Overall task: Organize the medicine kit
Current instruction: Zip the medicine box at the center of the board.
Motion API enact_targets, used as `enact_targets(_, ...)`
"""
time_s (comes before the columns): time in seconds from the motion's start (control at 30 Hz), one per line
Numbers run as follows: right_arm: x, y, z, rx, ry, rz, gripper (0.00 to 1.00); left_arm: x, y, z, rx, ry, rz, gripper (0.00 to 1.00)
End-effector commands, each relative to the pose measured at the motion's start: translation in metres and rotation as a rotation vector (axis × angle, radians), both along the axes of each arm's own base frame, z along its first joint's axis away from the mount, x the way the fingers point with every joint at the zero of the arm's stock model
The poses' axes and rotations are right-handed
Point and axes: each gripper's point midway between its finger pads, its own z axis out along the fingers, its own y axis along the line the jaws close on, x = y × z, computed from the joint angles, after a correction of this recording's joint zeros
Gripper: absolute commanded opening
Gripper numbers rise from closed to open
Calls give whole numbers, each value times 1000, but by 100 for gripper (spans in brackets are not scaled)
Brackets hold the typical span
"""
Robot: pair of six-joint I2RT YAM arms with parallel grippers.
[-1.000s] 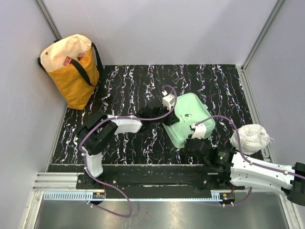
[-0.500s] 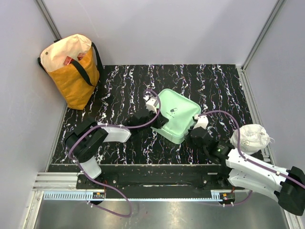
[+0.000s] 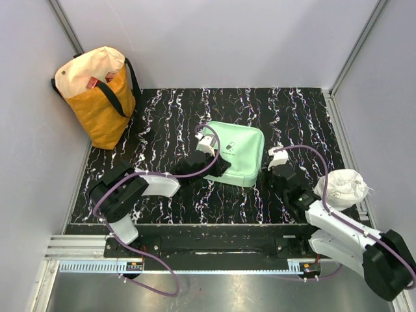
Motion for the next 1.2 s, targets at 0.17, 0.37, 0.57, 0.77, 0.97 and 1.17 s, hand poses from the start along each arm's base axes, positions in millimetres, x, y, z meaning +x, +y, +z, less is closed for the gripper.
enact_targets(0.17,26,86,45,-11,-202,590,0,-148,143,-175,647,597,-64,8)
enact_targets(0.37,11,95,25,-91,72,742,0,-145,143,-169,633,573,-49,9)
enact_targets(0.57,-4,96,26,-20,32,753,0,-80,105,-73,464,352,-36,49)
enact_targets(0.77,5,93,36,-16,-29,697,0,32,74,27,305,201,41,64)
enact_targets(0.97,-3,97,44,39,-67,716,0,129,40,78,216,168,159,65)
enact_targets(1.17,-7,96,53,66,-122,710,0,185,22,85,236,166,202,73)
